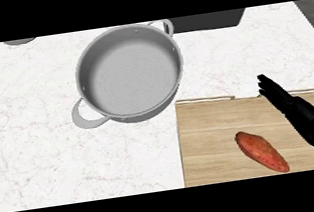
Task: Pick the sweet potato from the tray and place it in the pot
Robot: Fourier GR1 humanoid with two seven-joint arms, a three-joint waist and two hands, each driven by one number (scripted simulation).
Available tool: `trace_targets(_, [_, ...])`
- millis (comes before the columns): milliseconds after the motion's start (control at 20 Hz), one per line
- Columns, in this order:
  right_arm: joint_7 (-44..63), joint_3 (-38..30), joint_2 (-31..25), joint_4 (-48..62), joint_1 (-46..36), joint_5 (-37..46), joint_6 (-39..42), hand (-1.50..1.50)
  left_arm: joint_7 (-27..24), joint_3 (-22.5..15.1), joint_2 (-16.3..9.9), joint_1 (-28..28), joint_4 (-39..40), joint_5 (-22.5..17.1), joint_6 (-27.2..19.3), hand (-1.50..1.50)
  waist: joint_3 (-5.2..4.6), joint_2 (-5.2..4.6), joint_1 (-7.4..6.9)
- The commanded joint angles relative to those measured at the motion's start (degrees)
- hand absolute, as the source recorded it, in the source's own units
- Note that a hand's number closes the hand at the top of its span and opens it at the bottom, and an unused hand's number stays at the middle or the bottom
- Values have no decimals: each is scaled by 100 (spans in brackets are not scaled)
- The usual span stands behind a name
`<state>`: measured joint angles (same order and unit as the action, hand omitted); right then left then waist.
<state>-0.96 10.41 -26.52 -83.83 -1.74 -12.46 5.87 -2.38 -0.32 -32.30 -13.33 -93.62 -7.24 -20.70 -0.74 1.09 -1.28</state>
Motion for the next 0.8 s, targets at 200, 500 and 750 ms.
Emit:
trace_targets(200, [-1137, -30, -219, -77, -1104, -194, 1198, -150, 788, -1246, 1019, 617, 102, -1106, 1161, 0, 83, -186, 0])
trace_targets(500, [-802, 733, -717, 950, -1360, 2376, -27, -150, 1209, -1859, 1412, 929, 196, -1595, 1717, 0, 77, -179, -96])
trace_targets(750, [-1417, 923, -1225, 615, -1420, 2759, 470, -150, 1394, -1803, 1461, 943, 101, -1595, 1653, 0, 71, -109, 101])
